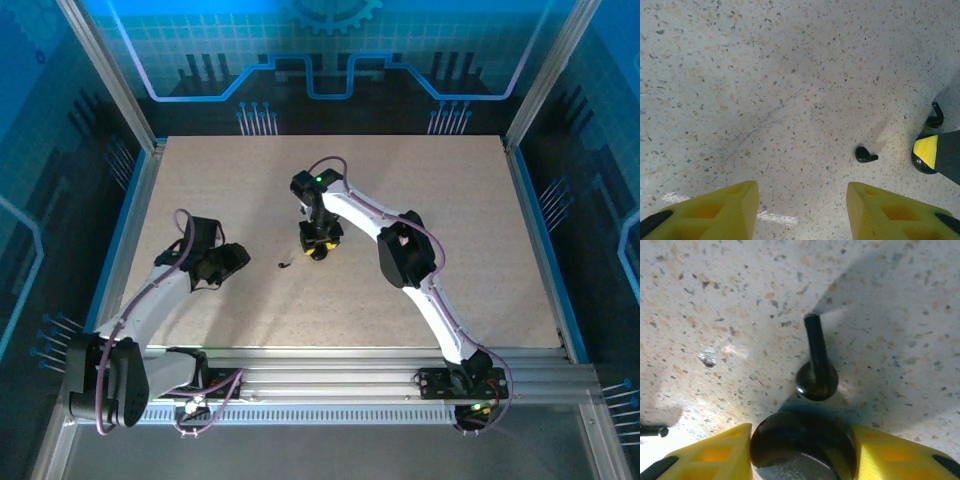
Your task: Insert the wireless bluetooth earbuds into the charging case
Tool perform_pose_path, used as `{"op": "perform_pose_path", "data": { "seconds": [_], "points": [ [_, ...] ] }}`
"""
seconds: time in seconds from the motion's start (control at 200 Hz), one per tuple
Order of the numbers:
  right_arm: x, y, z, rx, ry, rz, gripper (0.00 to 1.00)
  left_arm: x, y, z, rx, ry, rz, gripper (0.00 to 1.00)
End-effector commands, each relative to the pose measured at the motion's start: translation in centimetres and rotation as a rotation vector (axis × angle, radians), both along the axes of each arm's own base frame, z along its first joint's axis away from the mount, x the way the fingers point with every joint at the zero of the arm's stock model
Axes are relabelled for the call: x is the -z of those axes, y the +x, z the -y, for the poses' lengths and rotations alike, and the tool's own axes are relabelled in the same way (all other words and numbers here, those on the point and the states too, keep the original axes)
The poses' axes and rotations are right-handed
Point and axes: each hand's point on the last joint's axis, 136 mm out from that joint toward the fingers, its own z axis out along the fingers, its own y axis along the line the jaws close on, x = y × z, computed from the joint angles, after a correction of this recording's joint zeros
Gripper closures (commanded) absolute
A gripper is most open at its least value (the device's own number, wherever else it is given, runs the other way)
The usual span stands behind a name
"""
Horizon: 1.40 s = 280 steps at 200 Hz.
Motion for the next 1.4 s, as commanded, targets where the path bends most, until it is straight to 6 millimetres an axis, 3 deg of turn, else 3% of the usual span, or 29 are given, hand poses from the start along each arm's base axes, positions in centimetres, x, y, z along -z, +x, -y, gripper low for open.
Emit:
{"op": "perform_pose_path", "data": {
  "seconds": [0.0,0.185,0.29,0.46,0.56,0.755,0.91,1.396],
  "points": [
    [-1.5,-0.7,0.8,-0.007,-0.031,0.032,0.58,-0.9,0.7,0.5,0.055,-0.014,0.051,0.51],
    [-5.8,-1.3,0.1,0.02,0.12,0.128,0.6,-3.0,1.5,3.3,0.231,-0.07,0.272,0.56],
    [-7.9,-1.9,-0.1,0.038,0.233,0.164,0.62,-5.4,1.7,5.9,0.381,-0.054,0.49,0.54],
    [-12.1,-3.1,-1.3,0.108,0.527,0.208,0.62,-10.2,-0.8,10.8,0.634,-0.016,0.929,0.5],
    [-14.4,-3.8,-1.7,0.145,0.652,0.236,0.63,-12.0,-2.5,12.2,0.723,0.033,1.114,0.5],
    [-17.2,-4.6,-2.6,0.217,0.818,0.234,0.64,-12.4,-3.2,13.6,0.814,0.038,1.146,0.51],
    [-19.3,-5.5,-3.3,0.248,0.909,0.252,0.65,-13.8,-2.7,14.2,0.762,-0.015,1.208,0.51],
    [-22.3,-7.3,-3.8,0.263,0.974,0.26,0.64,-15.9,-1.7,14.8,0.69,-0.08,1.26,0.48]
  ]
}}
